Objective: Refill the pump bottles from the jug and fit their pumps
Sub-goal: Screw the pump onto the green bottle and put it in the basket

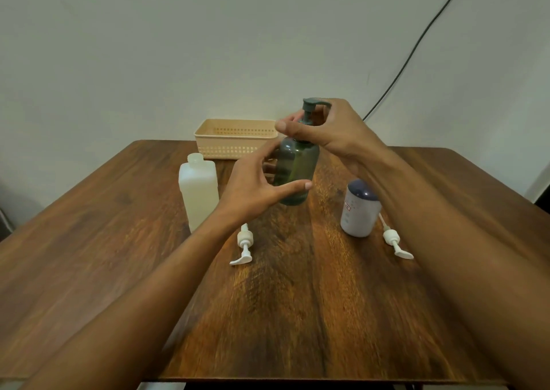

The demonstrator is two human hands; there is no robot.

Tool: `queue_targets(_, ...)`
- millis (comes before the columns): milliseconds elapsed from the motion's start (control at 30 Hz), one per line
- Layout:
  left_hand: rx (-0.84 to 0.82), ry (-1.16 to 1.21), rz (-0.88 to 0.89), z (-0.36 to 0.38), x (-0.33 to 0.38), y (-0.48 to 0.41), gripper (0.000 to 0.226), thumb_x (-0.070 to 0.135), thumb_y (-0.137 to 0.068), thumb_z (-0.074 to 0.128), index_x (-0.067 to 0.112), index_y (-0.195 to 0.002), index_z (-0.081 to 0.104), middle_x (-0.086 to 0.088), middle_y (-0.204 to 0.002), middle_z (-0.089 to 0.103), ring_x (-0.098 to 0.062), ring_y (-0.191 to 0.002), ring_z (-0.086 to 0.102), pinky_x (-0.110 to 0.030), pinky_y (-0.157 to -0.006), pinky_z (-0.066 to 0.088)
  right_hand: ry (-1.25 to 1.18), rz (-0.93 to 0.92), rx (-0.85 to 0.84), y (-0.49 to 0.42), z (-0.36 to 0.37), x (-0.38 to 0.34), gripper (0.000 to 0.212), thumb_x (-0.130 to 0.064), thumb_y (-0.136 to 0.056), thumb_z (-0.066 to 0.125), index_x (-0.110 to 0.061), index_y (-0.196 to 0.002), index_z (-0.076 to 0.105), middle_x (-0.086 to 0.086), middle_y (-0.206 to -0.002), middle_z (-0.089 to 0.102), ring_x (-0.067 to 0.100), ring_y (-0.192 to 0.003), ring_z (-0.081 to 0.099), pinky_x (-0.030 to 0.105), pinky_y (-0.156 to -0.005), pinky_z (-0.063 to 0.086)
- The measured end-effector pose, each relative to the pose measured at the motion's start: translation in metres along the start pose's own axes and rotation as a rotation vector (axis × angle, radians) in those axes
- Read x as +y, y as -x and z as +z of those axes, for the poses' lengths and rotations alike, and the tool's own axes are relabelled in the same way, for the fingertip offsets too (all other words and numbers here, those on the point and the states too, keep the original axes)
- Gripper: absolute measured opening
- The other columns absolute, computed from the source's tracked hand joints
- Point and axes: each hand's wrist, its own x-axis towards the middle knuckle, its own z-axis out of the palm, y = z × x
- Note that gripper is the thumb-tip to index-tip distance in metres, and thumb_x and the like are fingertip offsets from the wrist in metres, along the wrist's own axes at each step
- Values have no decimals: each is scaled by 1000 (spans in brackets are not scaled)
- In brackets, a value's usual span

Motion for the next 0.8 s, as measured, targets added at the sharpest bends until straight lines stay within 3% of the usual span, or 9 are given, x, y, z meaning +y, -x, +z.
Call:
queue_targets(133,7,32,-28,-6,1,-3,81,51,-77,86,26,-146,53,8,-135,66,-7,-120,64,-19,-93,56,-115,78,-237,2,-17,-4,42,-41,-90,80,-17,-124,79,1,-125,80,16,-121,74,40,-106,59)
queue_targets(200,-1,28,-27,-7,3,-4,81,49,-77,87,24,-146,53,8,-135,66,-7,-120,64,-19,-92,56,-70,49,-201,3,-19,-5,37,-37,-93,80,-14,-123,80,1,-122,81,15,-120,74,39,-108,58)
queue_targets(333,10,27,-47,-6,5,-7,83,48,-77,86,22,-148,52,4,-138,65,-14,-124,64,-33,-99,59,-20,49,-3,3,-9,-8,35,-36,-89,86,-15,-118,83,-3,-113,83,12,-115,76,40,-109,58)
queue_targets(467,28,20,-67,-7,6,-9,85,49,-77,87,23,-149,51,3,-140,63,-15,-128,62,-40,-102,58,60,10,121,7,3,-12,39,-43,-87,87,-18,-116,84,-8,-108,83,7,-106,77,31,-97,62)
queue_targets(700,42,-24,-62,-14,10,-11,86,52,-74,87,23,-146,51,5,-139,64,-12,-124,62,-23,-96,57,31,1,63,9,7,-18,40,-39,-96,79,-13,-126,78,-2,-115,81,13,-113,76,42,-108,59)
queue_targets(800,70,-55,-62,-21,15,-17,86,52,-74,88,20,-145,52,2,-138,64,-12,-123,63,-25,-97,57,14,-8,76,5,8,-19,39,-40,-97,78,-17,-129,78,-4,-119,80,13,-115,75,43,-107,60)
